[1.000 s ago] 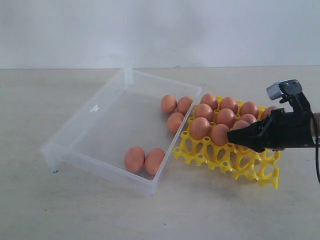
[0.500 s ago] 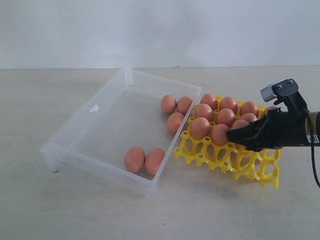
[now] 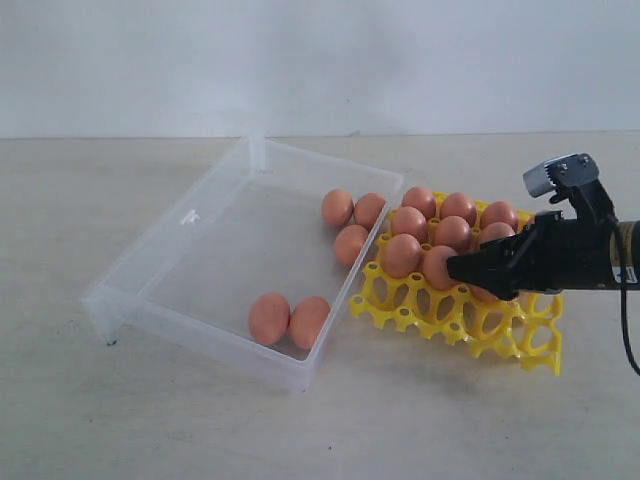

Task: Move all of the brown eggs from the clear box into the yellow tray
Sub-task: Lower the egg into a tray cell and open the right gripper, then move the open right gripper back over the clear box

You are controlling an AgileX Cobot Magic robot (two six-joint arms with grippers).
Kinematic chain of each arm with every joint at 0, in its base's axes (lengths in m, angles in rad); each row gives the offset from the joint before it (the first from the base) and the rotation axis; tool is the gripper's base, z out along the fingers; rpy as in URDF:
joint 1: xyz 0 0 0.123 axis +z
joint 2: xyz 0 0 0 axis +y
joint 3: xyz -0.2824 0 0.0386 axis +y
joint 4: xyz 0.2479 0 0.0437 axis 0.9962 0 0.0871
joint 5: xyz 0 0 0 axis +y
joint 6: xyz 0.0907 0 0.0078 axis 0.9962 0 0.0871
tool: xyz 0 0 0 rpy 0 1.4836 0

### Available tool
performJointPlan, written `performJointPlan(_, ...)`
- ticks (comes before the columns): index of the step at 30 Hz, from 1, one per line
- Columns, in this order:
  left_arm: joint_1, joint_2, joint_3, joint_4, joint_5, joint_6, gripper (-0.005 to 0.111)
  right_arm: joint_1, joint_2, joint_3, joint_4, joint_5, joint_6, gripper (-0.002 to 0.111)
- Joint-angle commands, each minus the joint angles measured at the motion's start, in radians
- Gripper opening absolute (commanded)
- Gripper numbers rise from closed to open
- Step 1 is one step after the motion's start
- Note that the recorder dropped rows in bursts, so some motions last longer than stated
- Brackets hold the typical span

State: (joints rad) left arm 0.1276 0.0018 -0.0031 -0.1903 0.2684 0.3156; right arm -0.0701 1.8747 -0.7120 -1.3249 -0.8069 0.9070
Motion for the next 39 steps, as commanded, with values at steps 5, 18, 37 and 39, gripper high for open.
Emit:
performJointPlan(5,-0.001,-0.002,0.003,-0.004,-0.009,-0.009,-0.004,0.000,-0.213,0.002,-0.059,-0.070,0.199,0.063)
performJointPlan(18,-0.001,-0.002,0.003,-0.004,-0.007,-0.009,-0.004,0.332,-0.455,0.000,-0.041,0.000,0.265,0.000)
performJointPlan(37,-0.001,-0.002,0.003,-0.004,-0.011,-0.009,-0.004,0.806,-0.519,-0.308,0.456,1.657,-0.223,0.000)
performJointPlan(39,-0.001,-0.002,0.003,-0.004,-0.011,-0.009,-0.004,0.803,-0.514,-0.355,0.552,1.673,-0.369,0.000)
